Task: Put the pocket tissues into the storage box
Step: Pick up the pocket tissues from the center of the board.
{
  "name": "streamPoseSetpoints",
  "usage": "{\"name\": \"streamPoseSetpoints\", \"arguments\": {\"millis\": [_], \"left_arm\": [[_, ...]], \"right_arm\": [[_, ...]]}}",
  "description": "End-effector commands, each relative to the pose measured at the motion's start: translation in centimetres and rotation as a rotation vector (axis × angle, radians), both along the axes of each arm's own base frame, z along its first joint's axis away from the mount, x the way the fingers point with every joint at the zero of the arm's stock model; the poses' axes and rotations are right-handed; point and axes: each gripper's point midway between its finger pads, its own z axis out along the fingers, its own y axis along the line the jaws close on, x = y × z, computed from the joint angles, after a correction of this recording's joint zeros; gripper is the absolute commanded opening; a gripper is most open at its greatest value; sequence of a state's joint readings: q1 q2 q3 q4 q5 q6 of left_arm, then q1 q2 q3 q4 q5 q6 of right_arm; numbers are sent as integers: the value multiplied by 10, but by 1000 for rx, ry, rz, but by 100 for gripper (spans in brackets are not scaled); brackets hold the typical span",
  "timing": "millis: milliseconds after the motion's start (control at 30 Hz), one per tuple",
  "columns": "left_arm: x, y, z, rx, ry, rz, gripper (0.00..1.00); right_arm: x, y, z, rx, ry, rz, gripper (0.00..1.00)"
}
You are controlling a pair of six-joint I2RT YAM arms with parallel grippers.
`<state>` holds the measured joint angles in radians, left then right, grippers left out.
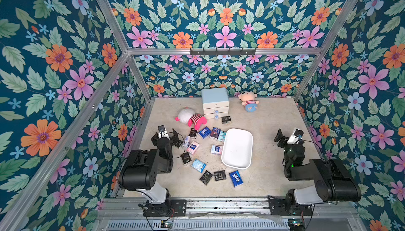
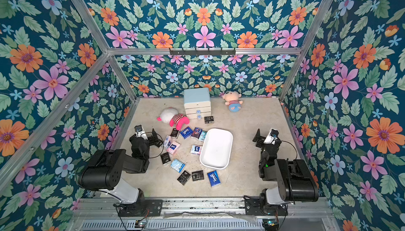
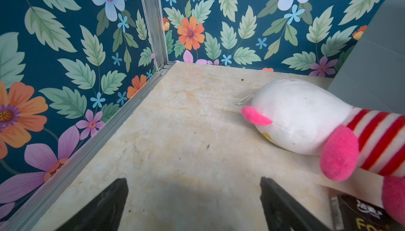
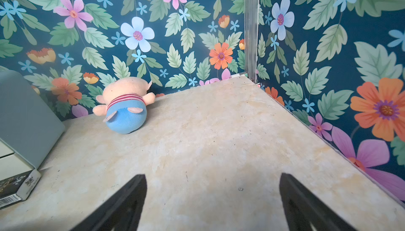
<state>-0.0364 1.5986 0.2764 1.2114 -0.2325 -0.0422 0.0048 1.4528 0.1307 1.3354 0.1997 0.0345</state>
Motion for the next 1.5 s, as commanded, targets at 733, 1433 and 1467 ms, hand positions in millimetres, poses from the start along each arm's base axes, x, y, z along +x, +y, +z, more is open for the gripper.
{"name": "streamPoseSetpoints", "arguments": {"millis": [733,1433,1467], "left_arm": [[1,0,5,2,-20,-2,100],[1,0,5,3,-21,-2,100],[1,0,5,3,-22,-1,100]], "right_arm": [[1,1,4,6,-15,8,99],[-7,101,36,391,538,162,95],[-15,116,33,373,587,189,94]]}}
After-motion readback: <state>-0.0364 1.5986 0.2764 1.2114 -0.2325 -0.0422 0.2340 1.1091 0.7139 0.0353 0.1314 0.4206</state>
